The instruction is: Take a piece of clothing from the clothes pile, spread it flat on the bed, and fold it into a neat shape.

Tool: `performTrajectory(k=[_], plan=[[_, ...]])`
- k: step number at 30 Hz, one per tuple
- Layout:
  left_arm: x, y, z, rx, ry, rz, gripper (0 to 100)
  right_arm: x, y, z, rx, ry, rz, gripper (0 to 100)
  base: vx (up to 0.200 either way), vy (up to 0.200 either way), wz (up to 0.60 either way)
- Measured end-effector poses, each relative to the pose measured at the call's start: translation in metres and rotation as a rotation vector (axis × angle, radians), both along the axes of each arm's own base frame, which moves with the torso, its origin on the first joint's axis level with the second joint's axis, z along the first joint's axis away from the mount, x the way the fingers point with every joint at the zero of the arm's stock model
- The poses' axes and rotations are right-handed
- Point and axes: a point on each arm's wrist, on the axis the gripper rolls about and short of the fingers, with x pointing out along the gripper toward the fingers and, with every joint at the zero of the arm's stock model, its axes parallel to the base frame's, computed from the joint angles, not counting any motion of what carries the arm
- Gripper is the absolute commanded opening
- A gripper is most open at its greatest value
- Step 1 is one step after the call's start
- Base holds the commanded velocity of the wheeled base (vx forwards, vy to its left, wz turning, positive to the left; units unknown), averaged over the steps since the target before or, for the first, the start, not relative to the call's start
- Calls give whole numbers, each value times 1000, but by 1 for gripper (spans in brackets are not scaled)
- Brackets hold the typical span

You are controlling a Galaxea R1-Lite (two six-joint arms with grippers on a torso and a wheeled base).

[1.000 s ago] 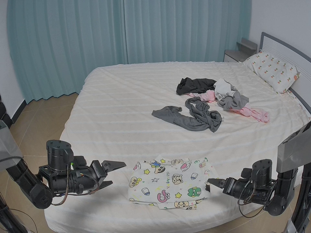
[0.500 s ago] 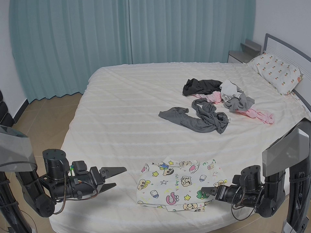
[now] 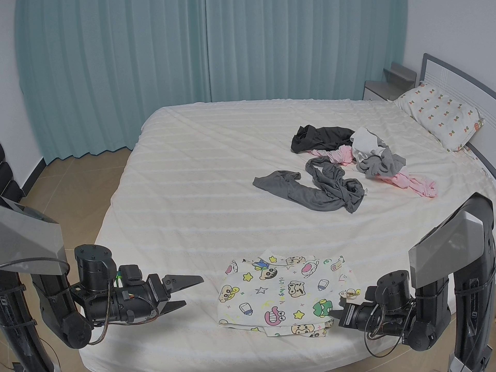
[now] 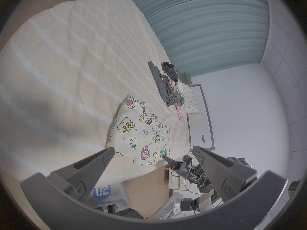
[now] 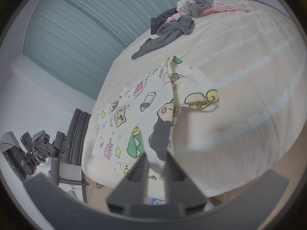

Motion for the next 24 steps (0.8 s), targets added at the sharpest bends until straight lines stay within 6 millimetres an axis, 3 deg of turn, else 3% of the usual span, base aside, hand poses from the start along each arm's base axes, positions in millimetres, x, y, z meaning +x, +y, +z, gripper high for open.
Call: performTrajectory(k=[12, 13, 24], plan=[[0, 0, -3, 4, 12, 0, 100, -7, -7, -1, -18, 34, -12, 0, 0, 0, 0], [0, 0, -3, 4, 13, 0, 100, -7, -7, -1, -19, 34, -13, 100, 0, 0, 0], [0, 0, -7, 15, 19, -5, 100, -16, -11, 7, -6, 54, -18, 100, 0, 0, 0]])
